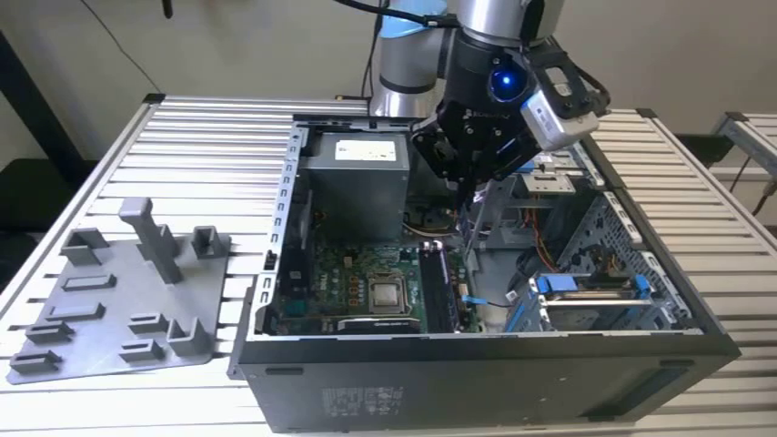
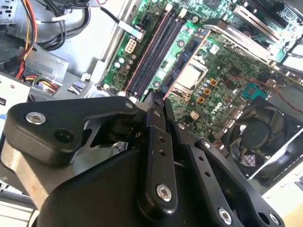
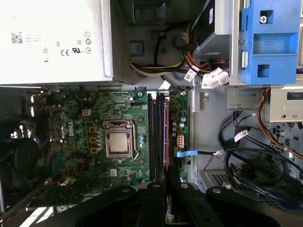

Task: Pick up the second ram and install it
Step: 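Insert the second ram into the second slot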

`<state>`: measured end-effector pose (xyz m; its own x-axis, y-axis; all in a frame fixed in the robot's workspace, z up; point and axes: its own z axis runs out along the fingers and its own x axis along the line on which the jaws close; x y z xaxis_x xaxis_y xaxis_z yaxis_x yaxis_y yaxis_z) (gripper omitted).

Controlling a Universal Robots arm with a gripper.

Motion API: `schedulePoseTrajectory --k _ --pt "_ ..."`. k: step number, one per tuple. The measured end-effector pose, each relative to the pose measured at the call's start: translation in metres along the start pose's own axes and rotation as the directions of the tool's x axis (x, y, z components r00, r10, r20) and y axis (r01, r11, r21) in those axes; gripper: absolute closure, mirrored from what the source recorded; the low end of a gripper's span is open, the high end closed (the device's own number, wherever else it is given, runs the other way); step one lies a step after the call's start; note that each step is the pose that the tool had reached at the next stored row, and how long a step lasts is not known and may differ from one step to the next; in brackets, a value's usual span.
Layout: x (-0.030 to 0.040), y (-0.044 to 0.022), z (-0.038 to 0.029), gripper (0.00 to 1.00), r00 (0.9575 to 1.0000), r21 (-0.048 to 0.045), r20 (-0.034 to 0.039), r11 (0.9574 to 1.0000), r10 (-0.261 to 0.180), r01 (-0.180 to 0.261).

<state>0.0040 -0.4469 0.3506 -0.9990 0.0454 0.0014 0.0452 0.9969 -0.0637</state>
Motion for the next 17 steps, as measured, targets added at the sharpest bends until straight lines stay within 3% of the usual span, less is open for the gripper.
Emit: schedulePoseTrajectory --k 11,17 --pt "0.0 0.0006 0.0048 0.86 1.0 -0.0002 0.0 1.0 0.0 0.0" --pt "0.0 0.0016 0.015 0.86 1.0 0.0031 0.0001 1.0 0.0 0.0"
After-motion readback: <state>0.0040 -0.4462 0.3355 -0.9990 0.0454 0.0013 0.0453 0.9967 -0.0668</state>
